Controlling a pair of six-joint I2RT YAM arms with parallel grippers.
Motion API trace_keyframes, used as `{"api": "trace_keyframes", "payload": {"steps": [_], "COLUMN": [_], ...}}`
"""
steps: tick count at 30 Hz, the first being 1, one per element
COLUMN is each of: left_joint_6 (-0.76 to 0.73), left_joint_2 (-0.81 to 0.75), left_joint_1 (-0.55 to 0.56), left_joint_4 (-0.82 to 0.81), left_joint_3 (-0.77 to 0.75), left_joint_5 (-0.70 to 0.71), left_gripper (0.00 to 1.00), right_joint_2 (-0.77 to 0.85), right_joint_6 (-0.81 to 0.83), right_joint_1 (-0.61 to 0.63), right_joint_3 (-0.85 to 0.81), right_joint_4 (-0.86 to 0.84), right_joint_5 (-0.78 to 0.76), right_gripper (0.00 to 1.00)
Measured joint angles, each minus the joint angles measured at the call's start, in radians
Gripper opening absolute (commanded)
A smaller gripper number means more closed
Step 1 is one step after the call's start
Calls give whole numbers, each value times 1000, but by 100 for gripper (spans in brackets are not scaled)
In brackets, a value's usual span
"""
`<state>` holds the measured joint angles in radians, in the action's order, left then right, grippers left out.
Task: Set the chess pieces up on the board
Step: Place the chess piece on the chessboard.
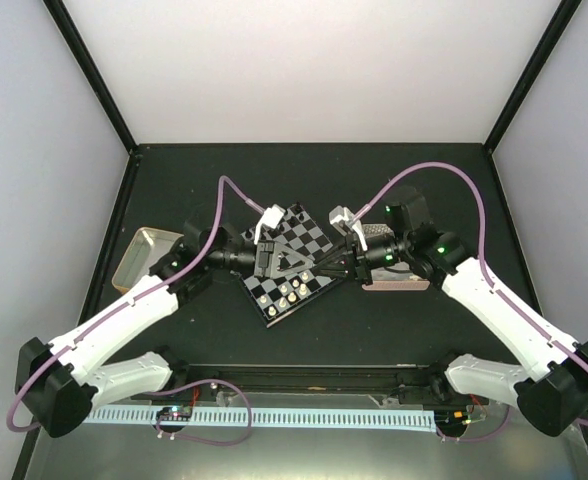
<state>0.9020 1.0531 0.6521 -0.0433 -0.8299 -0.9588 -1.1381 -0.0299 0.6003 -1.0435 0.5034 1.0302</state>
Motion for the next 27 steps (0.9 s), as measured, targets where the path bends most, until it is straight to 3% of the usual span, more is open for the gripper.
{"api": "trace_keyframes", "payload": {"steps": [4, 12, 14, 18, 23, 27], "left_joint_6": [-6, -17, -29, -59, -145, -224], "left_joint_2": [16, 34, 35, 36, 33, 26], "left_joint_1": [4, 5, 5, 8, 10, 9], "left_joint_4": [5, 32, 46, 83, 194, 330], "left_joint_3": [0, -6, -9, -23, -54, -54], "left_joint_5": [0, 1, 4, 23, 117, 288], "left_gripper": [20, 2, 2, 1, 2, 1], "right_joint_2": [-8, -13, -13, -13, 18, 117], "right_joint_6": [11, 23, 22, 23, -22, -79], "right_joint_1": [0, 0, 0, 2, 2, 3], "right_joint_3": [-3, -4, -4, -5, 39, 145], "right_joint_4": [22, 47, 55, 56, 18, -24], "right_joint_5": [0, -4, -10, -32, -119, -244], "right_gripper": [11, 12, 20, 47, 72, 78]}}
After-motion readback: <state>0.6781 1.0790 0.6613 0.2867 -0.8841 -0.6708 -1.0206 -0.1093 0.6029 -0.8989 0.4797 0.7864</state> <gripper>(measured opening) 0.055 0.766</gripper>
